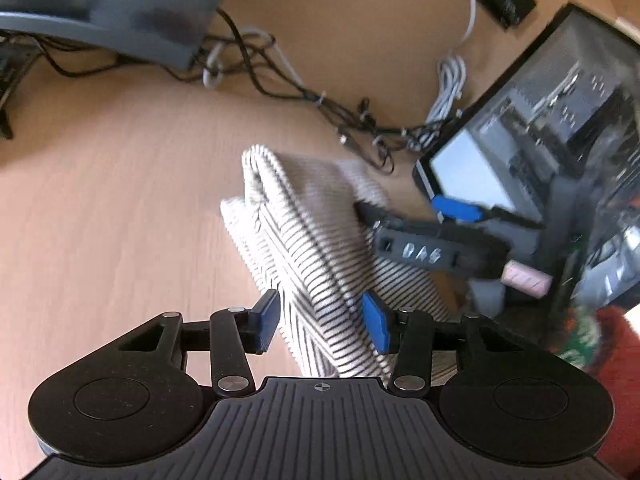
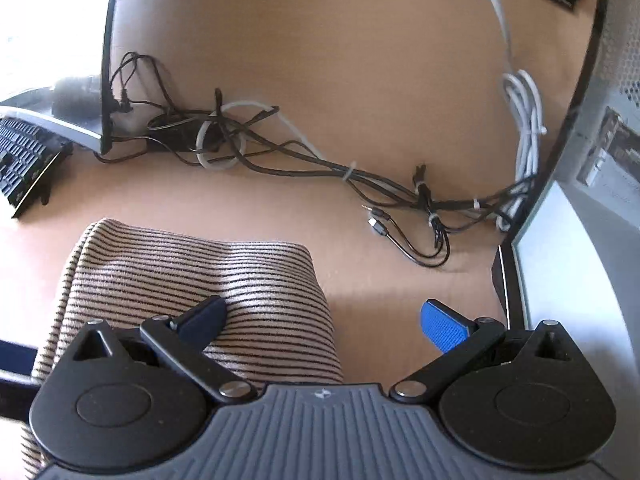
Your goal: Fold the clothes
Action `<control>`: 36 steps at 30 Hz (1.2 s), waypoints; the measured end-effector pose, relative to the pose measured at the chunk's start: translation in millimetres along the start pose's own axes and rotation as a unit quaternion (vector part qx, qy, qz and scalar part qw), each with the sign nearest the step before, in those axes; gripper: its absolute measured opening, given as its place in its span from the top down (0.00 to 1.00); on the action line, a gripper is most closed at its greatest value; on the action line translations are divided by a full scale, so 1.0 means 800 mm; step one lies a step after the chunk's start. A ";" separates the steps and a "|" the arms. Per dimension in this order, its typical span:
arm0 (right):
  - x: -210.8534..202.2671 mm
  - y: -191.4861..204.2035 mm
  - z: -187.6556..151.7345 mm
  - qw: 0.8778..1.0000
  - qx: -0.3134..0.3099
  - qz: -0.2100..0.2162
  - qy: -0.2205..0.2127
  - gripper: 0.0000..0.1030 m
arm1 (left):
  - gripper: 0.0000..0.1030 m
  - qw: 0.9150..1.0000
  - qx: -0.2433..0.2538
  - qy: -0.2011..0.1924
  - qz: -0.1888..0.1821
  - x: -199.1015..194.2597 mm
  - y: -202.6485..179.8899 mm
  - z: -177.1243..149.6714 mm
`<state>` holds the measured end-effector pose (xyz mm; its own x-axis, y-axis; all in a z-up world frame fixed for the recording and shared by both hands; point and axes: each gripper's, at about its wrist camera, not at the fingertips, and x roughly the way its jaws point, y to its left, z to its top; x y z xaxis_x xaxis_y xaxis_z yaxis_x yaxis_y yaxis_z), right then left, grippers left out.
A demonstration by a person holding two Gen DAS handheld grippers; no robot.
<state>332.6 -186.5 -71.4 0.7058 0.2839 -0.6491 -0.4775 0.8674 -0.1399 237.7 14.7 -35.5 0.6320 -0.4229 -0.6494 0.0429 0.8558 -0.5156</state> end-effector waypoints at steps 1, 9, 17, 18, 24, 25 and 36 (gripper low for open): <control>0.000 -0.001 -0.001 1.000 0.004 -0.001 0.000 0.00 | 0.55 1.000 0.005 -0.011 -0.003 -0.005 -0.002 0.005; -0.033 0.000 -0.009 1.000 0.018 -0.003 -0.011 0.00 | 0.58 0.996 0.025 -0.062 -0.053 -0.001 -0.029 0.055; -0.062 0.008 -0.057 1.000 0.002 0.005 0.014 0.00 | 0.58 0.999 0.009 0.013 -0.050 0.085 -0.016 0.058; -0.057 0.008 -0.065 1.000 0.011 0.005 0.015 0.00 | 0.60 0.998 0.005 0.016 -0.052 0.087 -0.014 0.058; -0.055 0.003 -0.059 0.999 0.021 0.014 0.033 0.00 | 0.64 0.998 0.007 0.024 -0.063 0.082 -0.003 0.062; -0.057 0.004 -0.055 0.999 0.016 0.013 0.034 0.00 | 0.64 0.998 0.007 0.023 -0.064 0.078 -0.003 0.062; -0.065 -0.015 0.001 0.998 0.032 -0.042 -0.022 0.00 | 0.47 0.997 0.053 0.002 -0.053 0.040 -0.004 0.041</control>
<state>302.0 -211.5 -35.4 0.7648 0.2249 -0.6037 -0.3820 0.9129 -0.1437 282.7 8.3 -36.2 0.6162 -0.5140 -0.5967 0.1905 0.8324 -0.5204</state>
